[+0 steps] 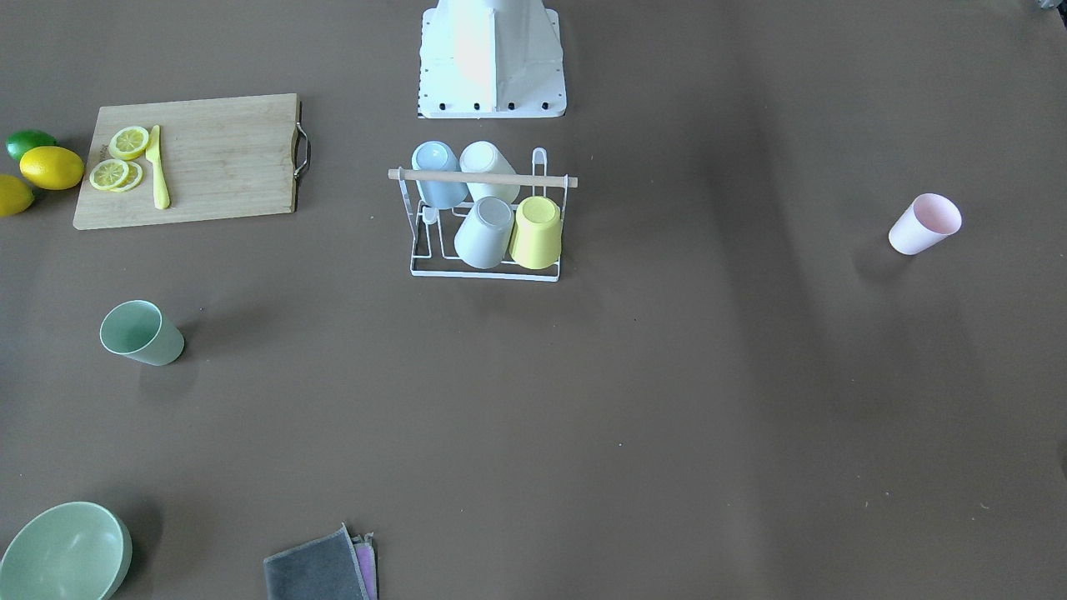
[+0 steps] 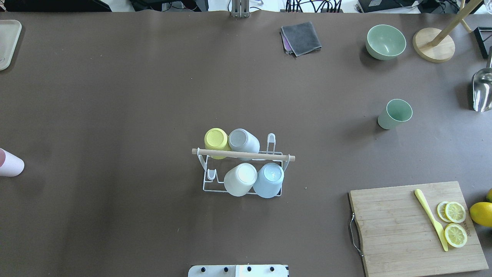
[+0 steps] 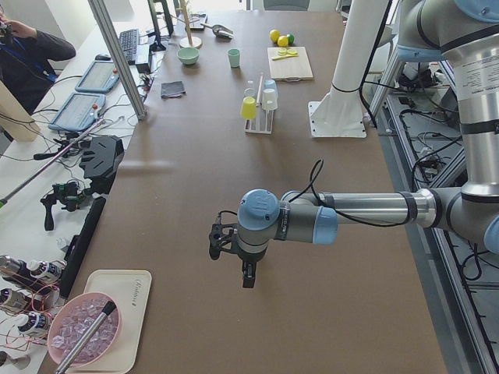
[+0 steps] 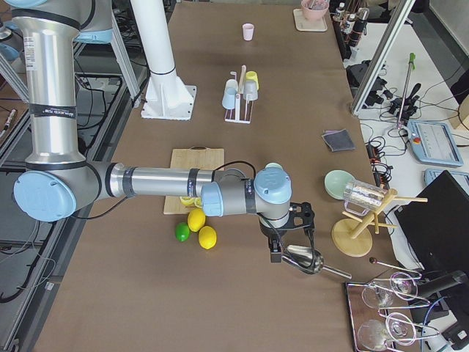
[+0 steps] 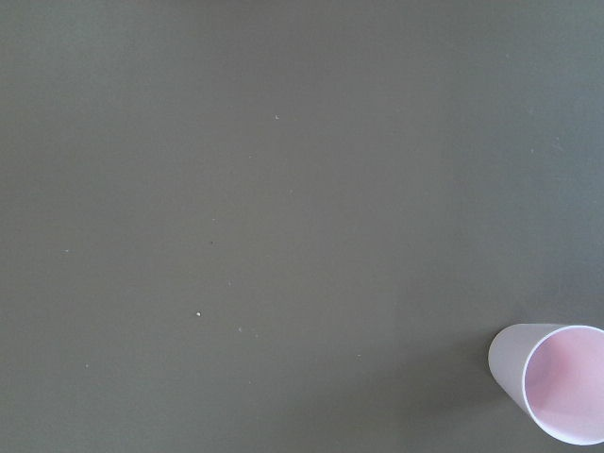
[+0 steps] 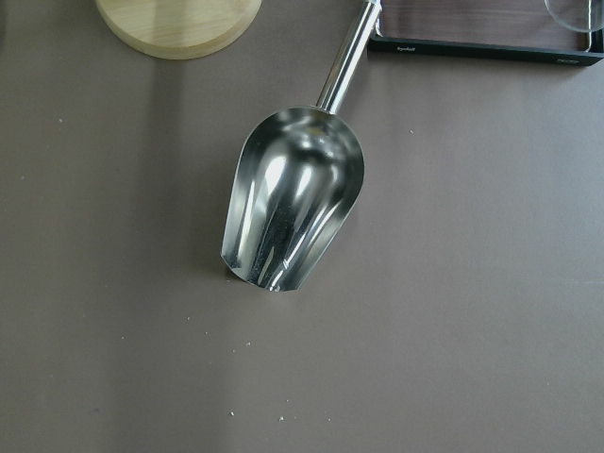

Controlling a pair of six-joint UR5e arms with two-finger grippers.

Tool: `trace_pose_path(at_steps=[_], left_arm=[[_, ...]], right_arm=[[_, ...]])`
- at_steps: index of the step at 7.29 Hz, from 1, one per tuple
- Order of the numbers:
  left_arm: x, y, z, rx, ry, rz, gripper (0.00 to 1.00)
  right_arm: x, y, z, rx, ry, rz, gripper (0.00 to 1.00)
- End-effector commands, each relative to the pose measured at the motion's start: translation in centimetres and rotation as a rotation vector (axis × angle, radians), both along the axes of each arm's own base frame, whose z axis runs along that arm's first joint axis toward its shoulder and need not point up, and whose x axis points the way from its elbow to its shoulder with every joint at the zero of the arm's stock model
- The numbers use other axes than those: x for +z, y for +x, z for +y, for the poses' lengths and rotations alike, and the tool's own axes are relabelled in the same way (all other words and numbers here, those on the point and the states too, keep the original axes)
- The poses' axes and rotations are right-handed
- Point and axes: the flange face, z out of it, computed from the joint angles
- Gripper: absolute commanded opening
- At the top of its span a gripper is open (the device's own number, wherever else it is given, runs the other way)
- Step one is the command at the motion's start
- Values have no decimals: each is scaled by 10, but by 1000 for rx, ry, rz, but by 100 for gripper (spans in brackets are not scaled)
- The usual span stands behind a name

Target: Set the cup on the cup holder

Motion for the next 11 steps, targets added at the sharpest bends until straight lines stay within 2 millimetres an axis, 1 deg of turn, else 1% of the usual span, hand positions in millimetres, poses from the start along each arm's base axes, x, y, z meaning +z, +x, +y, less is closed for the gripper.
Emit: trace_pose_path(at_steps=[1,2,3,4,5,6,7,8,9,10,11], left_arm=[[-9,0,-5,4,52,-7,99],[-15,5,-12,16,67,-9,99],[-25,30,-33,77,95,-21,99],[-35,47,-47,113,130,-107,99],[-49,65,-63,149,161,-124,99],[-56,89,-71,197,183,-128,99],[-67,110,-80,242,229,-182,99],[-76,138,-89,290,263,-241,99],[-90,166,-92,368,288,-286,99],[-119,178,-111,488,302,-319,99],[-155,186,-141,593,304,-409,99]], right_arm=[[-3,-1,-2,-2,8,4,100],[-6,-1,-2,-2,12,4,100],[-6,-1,-1,-2,12,4,100],[-6,-1,-1,-2,14,4,100],[-8,-1,-2,0,16,7,100],[-8,-1,-2,0,16,7,100],[-8,-1,-2,1,15,5,100],[-11,-1,-3,0,14,-4,100],[-23,-1,-12,0,34,-8,100],[-28,-7,-15,-12,26,-8,100],[-41,-29,-21,-59,34,-8,100]])
